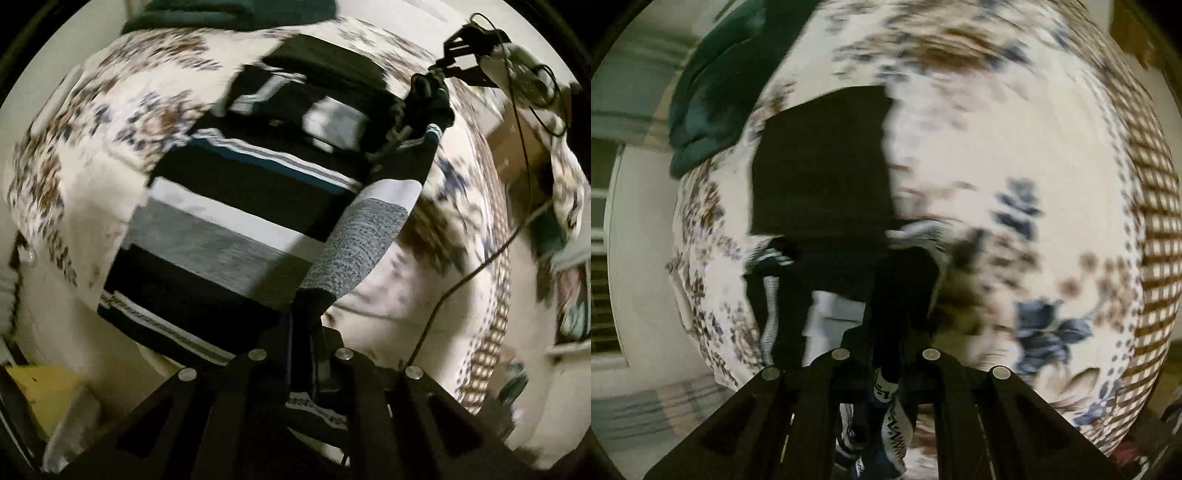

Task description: Fold small clothes

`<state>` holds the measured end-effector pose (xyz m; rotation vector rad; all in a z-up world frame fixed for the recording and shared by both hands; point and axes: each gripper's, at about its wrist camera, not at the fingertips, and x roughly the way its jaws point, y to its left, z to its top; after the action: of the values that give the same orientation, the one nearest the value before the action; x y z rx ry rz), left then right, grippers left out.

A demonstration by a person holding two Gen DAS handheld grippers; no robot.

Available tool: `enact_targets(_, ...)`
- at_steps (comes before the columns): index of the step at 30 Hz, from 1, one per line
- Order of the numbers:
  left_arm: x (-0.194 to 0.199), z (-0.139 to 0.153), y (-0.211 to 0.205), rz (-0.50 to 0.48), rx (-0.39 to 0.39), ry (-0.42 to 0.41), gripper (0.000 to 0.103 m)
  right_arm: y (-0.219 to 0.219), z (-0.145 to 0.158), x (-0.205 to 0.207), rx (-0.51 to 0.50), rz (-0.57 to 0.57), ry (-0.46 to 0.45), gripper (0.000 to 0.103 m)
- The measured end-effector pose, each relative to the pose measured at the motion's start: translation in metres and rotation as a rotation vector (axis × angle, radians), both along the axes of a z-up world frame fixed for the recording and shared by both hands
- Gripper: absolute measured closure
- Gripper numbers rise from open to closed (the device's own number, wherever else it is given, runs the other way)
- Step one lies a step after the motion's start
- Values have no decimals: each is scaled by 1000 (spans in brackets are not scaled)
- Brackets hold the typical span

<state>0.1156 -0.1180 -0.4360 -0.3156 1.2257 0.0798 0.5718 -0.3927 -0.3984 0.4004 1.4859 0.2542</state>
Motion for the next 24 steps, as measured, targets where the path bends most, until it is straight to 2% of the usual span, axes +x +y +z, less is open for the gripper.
enact_targets(3, -1, -4, 40, 70, -49, 0, 98, 69, 18, 14, -37, 51, -15, 94)
enact_targets(7, -5, -15, 105, 171, -114, 4, 98, 165, 16, 32, -98, 104, -33, 94)
enact_targets(11, -8, -37, 160, 238, -142, 13, 98, 261, -13, 53, -161, 131, -17, 95)
enact_targets(15, -8, -73, 205, 281, -163, 39, 98, 346, -56, 66, -260, 185, 1, 95)
enact_targets(18, -5, -105, 232, 304, -184, 74, 97, 386, -90, 71, -326, 202, 14, 95)
enact_targets(19, -4, -119, 240, 299, -216, 88, 96, 393, -99, 72, -333, 199, 22, 95)
enact_targets(21, -2, -134, 246, 288, -231, 115, 92, 404, -116, 73, -353, 190, 42, 93)
enact_targets(23, -4, -146, 254, 291, -252, 159, 92, 404, -126, 73, -338, 175, 74, 87)
enact_targets(24, -8, -150, 260, 299, -271, 181, 86, 400, -126, 71, -319, 170, 81, 73)
